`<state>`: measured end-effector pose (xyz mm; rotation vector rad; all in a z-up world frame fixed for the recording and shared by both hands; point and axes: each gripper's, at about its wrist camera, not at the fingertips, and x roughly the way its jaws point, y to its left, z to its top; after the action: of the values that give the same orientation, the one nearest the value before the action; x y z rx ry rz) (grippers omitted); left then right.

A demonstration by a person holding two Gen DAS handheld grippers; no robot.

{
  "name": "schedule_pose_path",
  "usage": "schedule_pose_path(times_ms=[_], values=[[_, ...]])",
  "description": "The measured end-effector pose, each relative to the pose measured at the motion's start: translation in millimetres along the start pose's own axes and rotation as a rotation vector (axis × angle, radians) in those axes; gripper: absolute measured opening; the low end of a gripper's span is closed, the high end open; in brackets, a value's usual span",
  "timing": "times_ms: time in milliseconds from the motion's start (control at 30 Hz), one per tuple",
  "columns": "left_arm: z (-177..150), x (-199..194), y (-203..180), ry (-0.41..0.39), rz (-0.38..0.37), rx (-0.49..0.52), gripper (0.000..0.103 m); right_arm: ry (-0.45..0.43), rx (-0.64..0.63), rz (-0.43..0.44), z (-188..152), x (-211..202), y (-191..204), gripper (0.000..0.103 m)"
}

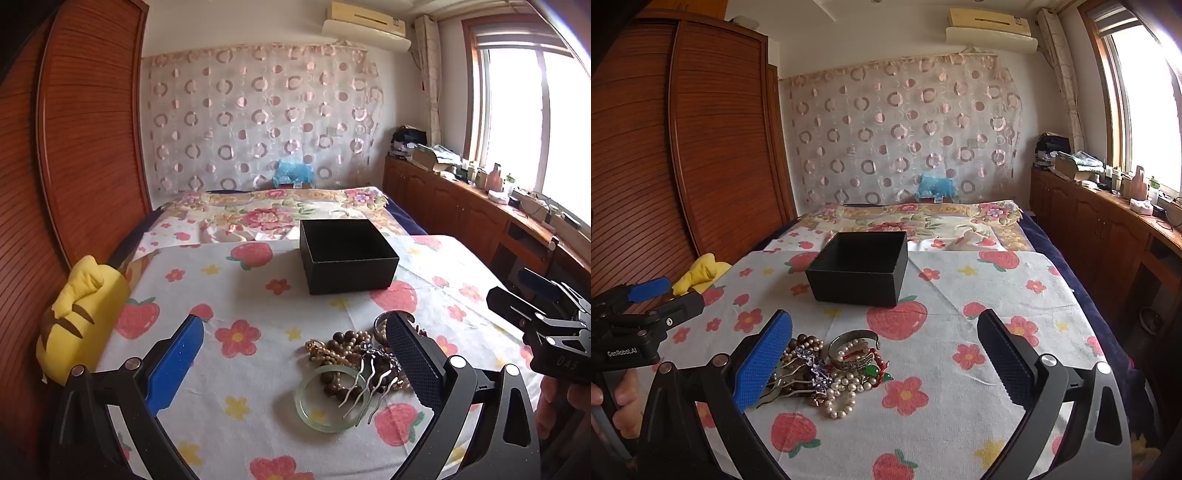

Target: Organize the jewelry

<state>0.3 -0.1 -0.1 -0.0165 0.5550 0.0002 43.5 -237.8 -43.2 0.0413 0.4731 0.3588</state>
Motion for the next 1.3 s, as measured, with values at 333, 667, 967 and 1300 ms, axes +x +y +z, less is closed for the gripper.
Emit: schedule_pose_path(times_ms=[333, 667, 967, 1300], values=[[-0.1, -0.6, -0.3, -0.012, 0.005, 0.001, 0.095, -0.001, -0.005, -0.003, 0.1, -0.5, 0.6, 0.101], [-0.2, -0.8, -0.2, -0.016, 0.005, 0.002, 0.095, 0.000, -0.004, -0.003, -0.2, -0.5, 0.6, 0.101], [-0.2, -1.0, -0.2, -0.021, 0.005, 0.002, 0.095, -0.001, -0.004, -0.003, -0.1, -1.2, 0.8, 0.101], [2.2, 6.5, 1.2, -0.019, 0.004, 0.003, 0.095, -0.002, -0.003, -0.002, -0.2, -1.3, 0.9, 0.101]])
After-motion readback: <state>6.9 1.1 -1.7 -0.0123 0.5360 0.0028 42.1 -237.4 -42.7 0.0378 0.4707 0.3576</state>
